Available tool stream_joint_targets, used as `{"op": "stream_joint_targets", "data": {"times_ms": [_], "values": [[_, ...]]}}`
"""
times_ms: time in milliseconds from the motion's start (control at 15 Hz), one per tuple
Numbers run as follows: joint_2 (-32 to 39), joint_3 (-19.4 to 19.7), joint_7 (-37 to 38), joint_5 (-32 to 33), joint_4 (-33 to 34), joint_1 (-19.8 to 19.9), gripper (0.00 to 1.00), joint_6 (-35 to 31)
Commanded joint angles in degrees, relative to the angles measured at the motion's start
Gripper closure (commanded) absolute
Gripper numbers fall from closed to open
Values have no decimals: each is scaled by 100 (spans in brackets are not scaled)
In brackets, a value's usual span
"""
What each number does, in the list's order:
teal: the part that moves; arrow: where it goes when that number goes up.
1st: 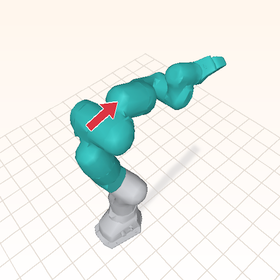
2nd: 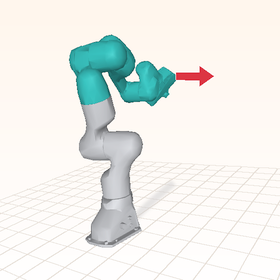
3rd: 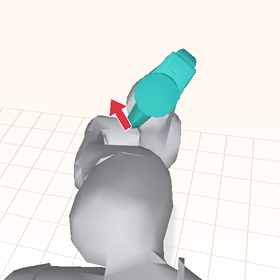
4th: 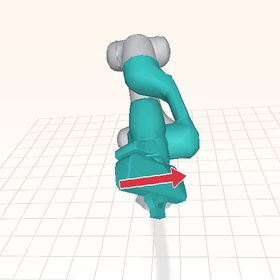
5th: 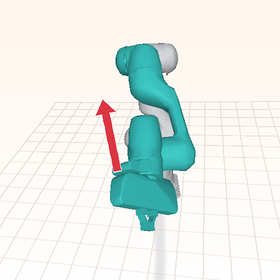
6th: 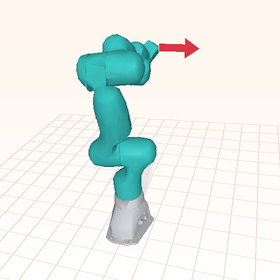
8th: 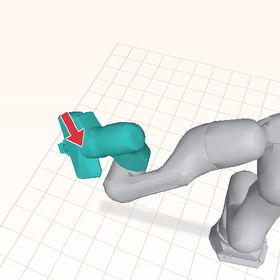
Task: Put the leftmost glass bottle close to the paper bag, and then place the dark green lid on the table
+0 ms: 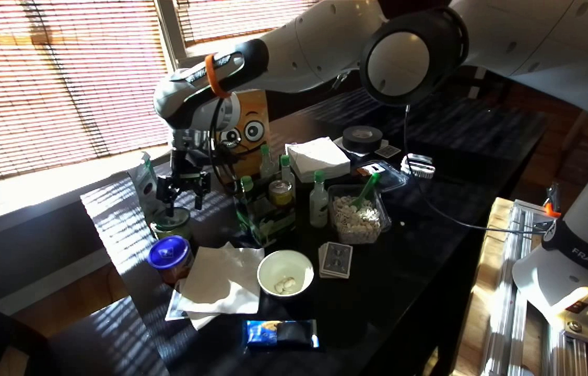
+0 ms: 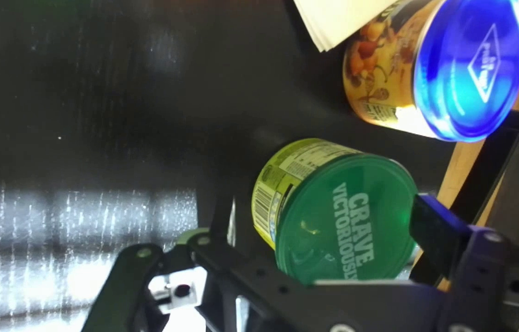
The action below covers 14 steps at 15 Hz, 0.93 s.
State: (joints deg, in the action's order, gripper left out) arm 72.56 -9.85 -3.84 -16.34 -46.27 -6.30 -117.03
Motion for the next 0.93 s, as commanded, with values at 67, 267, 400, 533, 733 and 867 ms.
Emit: {"op": "stream_joint_targets", "data": {"times_ms": [67, 267, 400, 533, 733, 867], "values": [[357, 12, 268, 141, 568, -34, 3, 121], [442, 32, 330, 188, 693, -73, 27, 145], [485, 22, 345, 207, 759, -78, 38, 182], [435, 81, 312, 143, 681, -91, 54, 156], [413, 76, 295, 137, 710, -88, 74, 152], [363, 56, 262, 118, 741, -71, 88, 136]]}}
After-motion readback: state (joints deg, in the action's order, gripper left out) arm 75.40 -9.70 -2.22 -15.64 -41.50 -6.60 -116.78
